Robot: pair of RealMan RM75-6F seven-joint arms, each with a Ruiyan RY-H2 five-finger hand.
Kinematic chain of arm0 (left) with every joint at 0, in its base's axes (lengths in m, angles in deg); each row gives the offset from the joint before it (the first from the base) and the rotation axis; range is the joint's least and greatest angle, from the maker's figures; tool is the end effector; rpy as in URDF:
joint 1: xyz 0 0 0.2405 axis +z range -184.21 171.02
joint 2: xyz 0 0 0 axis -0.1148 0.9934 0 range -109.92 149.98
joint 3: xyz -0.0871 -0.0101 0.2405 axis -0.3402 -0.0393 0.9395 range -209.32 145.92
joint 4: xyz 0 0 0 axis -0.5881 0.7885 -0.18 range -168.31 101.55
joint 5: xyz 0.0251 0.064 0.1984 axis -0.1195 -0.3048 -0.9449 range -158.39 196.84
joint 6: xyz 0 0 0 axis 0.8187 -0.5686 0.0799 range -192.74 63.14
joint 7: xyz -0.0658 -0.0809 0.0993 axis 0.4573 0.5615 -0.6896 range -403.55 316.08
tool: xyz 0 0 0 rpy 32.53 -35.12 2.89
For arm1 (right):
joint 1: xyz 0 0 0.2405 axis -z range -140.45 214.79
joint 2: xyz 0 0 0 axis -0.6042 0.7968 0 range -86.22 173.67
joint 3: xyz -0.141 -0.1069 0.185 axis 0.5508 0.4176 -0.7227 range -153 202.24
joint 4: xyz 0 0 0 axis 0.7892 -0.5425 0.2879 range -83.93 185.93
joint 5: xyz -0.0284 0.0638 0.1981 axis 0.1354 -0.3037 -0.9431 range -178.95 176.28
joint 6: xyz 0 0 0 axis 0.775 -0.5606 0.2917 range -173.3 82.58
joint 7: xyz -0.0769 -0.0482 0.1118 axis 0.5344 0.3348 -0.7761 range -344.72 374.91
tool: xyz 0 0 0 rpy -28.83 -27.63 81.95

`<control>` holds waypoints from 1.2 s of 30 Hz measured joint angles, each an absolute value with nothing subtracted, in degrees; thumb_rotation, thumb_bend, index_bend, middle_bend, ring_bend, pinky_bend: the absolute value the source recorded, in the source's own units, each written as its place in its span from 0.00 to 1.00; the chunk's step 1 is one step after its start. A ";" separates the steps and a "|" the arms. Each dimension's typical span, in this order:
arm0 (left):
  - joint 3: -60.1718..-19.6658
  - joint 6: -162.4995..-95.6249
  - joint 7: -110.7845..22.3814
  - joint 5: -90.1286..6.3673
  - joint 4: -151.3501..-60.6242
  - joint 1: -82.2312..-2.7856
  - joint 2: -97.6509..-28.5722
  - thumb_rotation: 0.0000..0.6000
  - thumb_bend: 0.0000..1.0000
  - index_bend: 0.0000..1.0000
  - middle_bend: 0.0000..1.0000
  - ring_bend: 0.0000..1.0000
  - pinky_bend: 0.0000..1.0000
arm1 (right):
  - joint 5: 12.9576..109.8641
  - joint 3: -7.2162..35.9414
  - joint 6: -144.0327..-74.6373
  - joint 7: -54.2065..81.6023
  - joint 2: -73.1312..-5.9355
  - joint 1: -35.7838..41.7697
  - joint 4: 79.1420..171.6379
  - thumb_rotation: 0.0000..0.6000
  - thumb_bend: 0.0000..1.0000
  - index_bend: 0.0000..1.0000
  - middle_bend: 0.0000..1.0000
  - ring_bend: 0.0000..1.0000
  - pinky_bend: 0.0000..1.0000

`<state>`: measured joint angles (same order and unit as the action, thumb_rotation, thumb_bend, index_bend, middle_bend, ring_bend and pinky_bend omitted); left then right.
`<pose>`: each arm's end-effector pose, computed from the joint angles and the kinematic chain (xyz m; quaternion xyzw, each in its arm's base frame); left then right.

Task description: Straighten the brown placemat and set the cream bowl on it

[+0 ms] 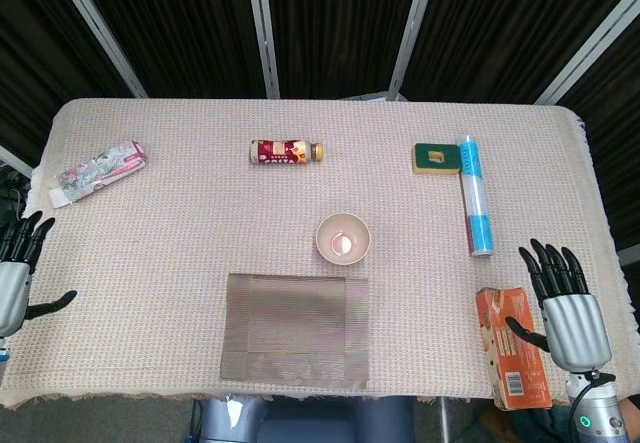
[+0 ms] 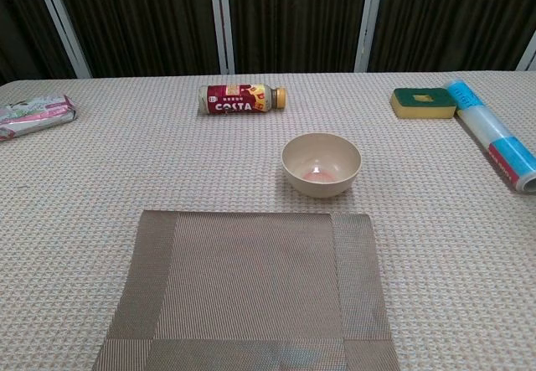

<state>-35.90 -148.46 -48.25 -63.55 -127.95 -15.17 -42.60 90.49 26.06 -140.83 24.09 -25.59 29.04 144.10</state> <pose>-0.2992 0.2051 0.1667 -0.6029 -0.3619 -0.3810 0.6003 -0.2732 -0.1787 0.1391 0.6158 -0.3032 0.4400 0.5791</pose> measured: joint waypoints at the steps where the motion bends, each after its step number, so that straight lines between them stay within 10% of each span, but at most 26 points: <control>1: -35.92 -148.42 -48.09 -63.54 -127.95 -15.17 -42.56 1.00 0.00 0.00 0.00 0.00 0.00 | 90.57 26.03 -140.58 24.28 -25.72 29.06 143.96 1.00 0.00 0.00 0.00 0.00 0.00; 19: -37.00 -147.51 -48.27 -62.53 -127.65 -15.95 -42.25 1.00 0.00 0.00 0.00 0.00 0.00 | 88.68 21.97 -118.05 32.45 -28.50 16.81 146.87 1.00 0.00 0.01 0.00 0.00 0.00; 36: -37.99 -146.33 -47.57 -59.32 -125.77 -15.88 -42.07 1.00 0.00 0.00 0.00 0.00 0.00 | 76.42 14.77 -97.54 46.57 -49.01 -1.31 132.69 1.00 0.02 0.21 0.00 0.00 0.00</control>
<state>-37.99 -146.33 -47.57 -59.32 -125.77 -15.88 -42.07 76.42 14.77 -97.54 46.57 -49.01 -1.31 132.69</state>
